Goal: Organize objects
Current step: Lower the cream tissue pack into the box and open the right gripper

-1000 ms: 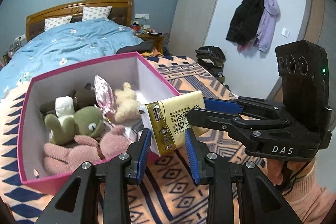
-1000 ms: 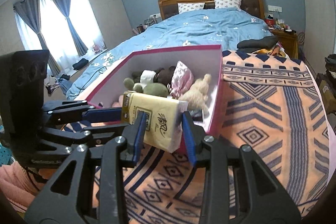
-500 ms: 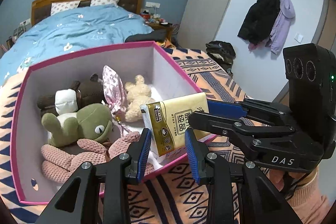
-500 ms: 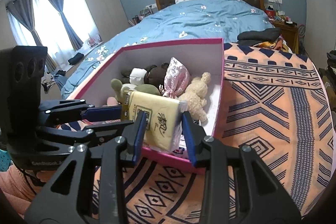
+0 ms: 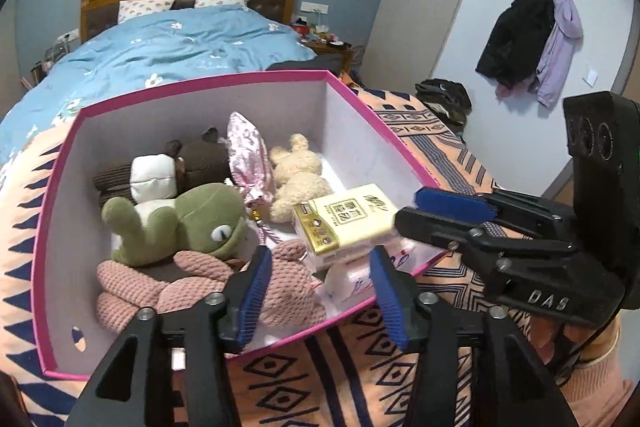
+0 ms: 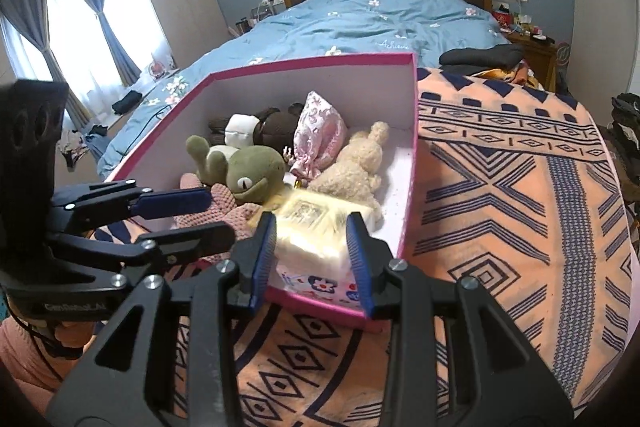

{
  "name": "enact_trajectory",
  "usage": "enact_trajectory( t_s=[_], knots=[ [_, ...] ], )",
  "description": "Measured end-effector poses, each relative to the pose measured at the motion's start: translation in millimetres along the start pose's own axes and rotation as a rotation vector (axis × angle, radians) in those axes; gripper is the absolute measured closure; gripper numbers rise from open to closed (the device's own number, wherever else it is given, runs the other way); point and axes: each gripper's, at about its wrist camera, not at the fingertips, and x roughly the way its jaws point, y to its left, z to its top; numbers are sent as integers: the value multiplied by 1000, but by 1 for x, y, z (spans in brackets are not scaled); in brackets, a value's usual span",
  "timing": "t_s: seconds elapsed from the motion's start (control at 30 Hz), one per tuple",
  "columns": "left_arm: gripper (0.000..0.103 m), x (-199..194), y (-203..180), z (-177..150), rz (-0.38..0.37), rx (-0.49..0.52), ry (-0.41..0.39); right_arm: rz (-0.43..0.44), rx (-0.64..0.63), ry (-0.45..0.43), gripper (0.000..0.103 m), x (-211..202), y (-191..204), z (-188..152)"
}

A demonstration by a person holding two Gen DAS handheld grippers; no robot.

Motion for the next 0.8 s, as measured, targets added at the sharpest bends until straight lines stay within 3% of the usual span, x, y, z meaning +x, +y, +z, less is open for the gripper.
enact_trajectory(
  t_s=[0.1, 0.17, 0.33, 0.4, 0.5, 0.53, 0.8],
  knots=[
    [34, -12, 1, -6, 8, 0, -40, 8, 10, -19, 64, -9, -1, -2],
    [21, -21, 1, -10, 18, 2, -71, 19, 9, -41, 62, -17, 1, -5],
    [15, -50, 0, -26, 64, 14, -156, 31, -29, -108, 40, -39, 19, -20],
    [1, -62, 2, -36, 96, 10, -189, 17, -48, -141, 24, -48, 28, -29],
    [0, -77, 5, -54, 171, 3, -239, -34, -62, -194, 3, -57, 40, -47],
    [0, -79, 6, -59, 195, -1, -242, -52, -62, -201, 1, -58, 42, -53],
    [0, -84, 13, -95, 317, -25, -218, -101, -32, -168, 0, -45, 55, -92]
  ],
)
